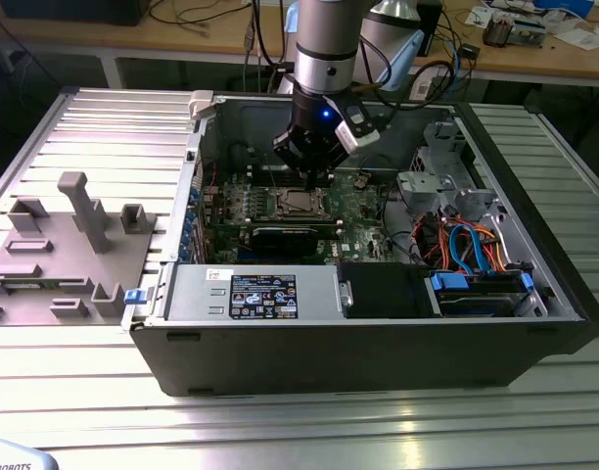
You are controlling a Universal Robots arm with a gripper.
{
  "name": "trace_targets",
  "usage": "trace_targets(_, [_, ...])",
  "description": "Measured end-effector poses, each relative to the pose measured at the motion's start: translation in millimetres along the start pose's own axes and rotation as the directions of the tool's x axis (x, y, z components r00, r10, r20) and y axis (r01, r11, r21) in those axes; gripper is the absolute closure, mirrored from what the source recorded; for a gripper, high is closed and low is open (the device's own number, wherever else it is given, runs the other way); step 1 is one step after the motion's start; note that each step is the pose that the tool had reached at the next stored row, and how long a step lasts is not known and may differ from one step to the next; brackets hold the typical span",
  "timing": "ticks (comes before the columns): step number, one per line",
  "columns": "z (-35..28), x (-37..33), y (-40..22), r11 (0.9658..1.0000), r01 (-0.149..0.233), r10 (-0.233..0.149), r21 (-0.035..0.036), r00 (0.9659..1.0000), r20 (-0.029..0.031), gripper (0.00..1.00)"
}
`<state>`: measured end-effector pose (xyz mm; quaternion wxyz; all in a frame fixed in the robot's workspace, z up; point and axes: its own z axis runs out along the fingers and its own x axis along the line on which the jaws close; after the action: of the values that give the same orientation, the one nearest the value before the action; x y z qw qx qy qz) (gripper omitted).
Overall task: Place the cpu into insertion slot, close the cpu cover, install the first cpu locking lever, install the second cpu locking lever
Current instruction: 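Install the first cpu locking lever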
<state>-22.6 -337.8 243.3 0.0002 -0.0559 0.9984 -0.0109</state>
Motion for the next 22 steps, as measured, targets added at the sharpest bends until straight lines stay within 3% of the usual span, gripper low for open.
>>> trace_targets(22, [0.0, 0.0, 0.0, 0.9989, 0.047, -0.047, 0.0001, 0.9989, 0.0010, 0.89])
